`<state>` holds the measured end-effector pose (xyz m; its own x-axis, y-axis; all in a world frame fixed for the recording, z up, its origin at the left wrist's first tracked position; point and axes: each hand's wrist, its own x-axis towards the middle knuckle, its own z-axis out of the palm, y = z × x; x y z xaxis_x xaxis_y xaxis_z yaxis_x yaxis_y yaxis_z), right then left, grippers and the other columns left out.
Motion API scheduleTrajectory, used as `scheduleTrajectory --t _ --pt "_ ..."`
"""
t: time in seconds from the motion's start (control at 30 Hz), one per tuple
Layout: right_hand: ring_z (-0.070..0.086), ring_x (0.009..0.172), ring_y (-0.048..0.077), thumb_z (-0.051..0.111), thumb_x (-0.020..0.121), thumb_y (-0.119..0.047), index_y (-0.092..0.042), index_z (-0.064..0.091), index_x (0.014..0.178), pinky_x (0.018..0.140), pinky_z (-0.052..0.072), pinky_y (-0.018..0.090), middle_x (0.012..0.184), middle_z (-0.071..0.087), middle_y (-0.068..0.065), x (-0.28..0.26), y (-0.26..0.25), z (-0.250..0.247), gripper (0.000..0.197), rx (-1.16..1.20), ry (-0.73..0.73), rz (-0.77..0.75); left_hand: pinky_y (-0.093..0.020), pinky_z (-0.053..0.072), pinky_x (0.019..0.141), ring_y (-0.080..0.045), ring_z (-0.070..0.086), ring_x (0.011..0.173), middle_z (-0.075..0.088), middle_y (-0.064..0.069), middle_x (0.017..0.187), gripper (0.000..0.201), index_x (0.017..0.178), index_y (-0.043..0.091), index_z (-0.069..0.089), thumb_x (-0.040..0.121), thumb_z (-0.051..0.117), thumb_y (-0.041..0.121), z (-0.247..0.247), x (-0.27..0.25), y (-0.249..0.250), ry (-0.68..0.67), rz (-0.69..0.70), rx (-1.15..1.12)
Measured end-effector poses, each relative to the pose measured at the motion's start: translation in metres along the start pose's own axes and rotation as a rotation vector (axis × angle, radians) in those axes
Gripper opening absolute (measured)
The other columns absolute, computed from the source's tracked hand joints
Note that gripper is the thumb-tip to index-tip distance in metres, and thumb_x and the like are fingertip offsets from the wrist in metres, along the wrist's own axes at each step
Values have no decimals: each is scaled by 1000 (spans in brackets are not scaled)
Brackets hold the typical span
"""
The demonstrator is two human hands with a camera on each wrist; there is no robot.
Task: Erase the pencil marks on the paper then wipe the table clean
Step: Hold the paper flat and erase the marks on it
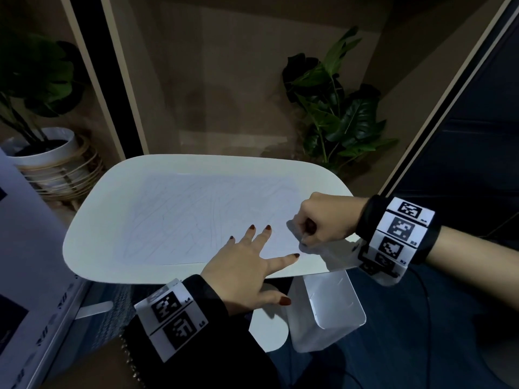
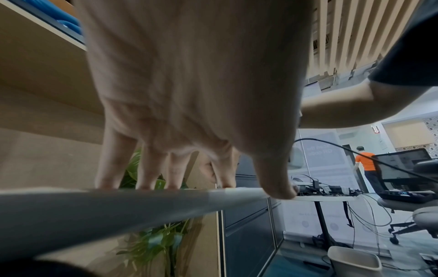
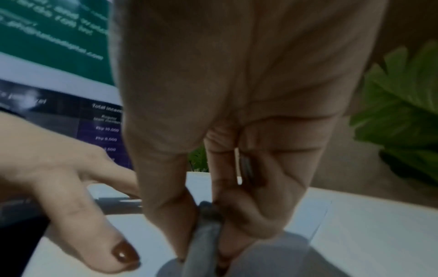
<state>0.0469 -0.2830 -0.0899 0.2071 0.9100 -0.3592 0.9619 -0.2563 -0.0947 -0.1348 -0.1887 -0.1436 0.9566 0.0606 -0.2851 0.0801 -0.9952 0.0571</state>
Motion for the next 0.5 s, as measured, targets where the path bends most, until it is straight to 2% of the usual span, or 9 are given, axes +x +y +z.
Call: scheduleTrajectory --t 0.1,0.23,0.33,0.43,0.5 --pt "51 62 12 69 85 -26 -11 71 77 66 45 26 64 59 -3 -1 0 6 17 37 95 -44 -50 9 119 -31 -11 150 -19 -9 162 73 149 55 -4 90 36 72 0 0 0 3 0 7" --pt "52 64 13 69 84 -26 -11 72 78 68 48 29 65 61 -2 -5 6 5 16 8 64 -17 -50 9 119 -31 -11 150 -18 -9 162 73 149 55 -4 90 36 72 1 0 0 8 -4 10" --pt "53 65 16 66 87 -26 -9 72 80 66 45 27 67 63 1 -6 5 10 19 27 143 -59 -50 10 119 -31 -11 150 -19 -9 162 73 149 55 -4 91 36 71 0 0 1 3 -4 18" --pt "58 70 19 65 87 -23 -8 72 80 68 46 28 71 67 4 -6 7 8 18 -9 70 -20 -51 10 119 -32 -11 150 -19 -9 162 73 149 55 -4 91 38 70 0 -1 1 5 -3 18" --pt "58 72 17 66 86 -24 -9 73 82 70 48 28 73 69 3 -6 10 6 17 -12 72 -5 -51 10 119 -31 -11 150 -19 -8 162 73 149 56 -5 91 38 70 1 -1 1 8 -6 17"
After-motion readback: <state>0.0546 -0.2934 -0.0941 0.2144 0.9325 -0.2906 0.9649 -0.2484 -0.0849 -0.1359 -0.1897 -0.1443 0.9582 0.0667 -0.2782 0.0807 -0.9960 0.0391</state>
